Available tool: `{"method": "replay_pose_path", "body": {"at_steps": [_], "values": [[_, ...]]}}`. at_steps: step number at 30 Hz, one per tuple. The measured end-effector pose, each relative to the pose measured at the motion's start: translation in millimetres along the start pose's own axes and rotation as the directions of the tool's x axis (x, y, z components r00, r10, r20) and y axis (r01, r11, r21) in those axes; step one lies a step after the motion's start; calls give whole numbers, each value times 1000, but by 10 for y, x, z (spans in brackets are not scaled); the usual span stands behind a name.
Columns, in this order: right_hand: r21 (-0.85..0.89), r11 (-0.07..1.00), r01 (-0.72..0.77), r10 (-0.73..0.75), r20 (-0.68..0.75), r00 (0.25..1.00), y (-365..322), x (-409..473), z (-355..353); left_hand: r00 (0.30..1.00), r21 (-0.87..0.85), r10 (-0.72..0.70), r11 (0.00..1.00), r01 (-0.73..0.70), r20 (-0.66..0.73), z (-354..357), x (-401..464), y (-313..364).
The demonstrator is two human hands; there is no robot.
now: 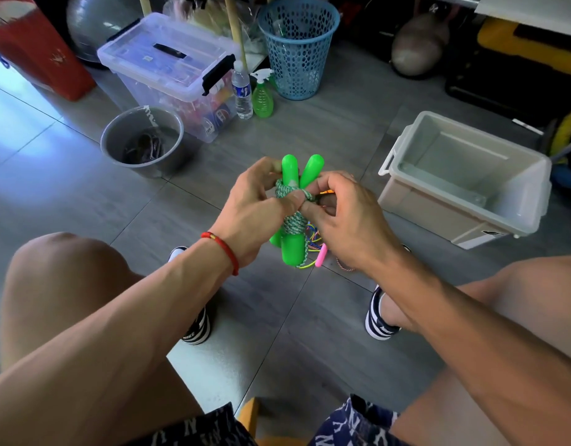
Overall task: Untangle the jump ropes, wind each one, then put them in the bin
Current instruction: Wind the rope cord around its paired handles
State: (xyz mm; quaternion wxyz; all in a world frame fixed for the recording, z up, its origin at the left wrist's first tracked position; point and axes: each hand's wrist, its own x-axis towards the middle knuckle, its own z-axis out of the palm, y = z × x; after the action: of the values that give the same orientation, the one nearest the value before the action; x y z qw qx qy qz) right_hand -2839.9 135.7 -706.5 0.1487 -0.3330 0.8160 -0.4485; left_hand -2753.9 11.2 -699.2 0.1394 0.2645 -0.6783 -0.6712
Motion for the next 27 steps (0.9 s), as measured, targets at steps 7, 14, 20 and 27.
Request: {"method": "replay_pose_path", "body": {"at_steps": [7, 14, 20, 27], "values": [[-141, 988, 62, -75, -91, 993, -53, -10, -50, 997, -10, -33, 999, 34, 77, 47, 3, 41], [-127, 992, 24, -26, -14, 1000, -90, 28, -210, 972, -40, -78, 995, 89, 220, -90, -22, 135], [-188, 972, 138, -136, 24, 990, -55, 16, -217, 967, 40, -56, 998, 48, 249, -148, -79, 155], [-367, 890, 269, -292, -5, 957, -74, 54, -184, 969, 53, -70, 997, 59, 236, -142, -20, 158]]}}
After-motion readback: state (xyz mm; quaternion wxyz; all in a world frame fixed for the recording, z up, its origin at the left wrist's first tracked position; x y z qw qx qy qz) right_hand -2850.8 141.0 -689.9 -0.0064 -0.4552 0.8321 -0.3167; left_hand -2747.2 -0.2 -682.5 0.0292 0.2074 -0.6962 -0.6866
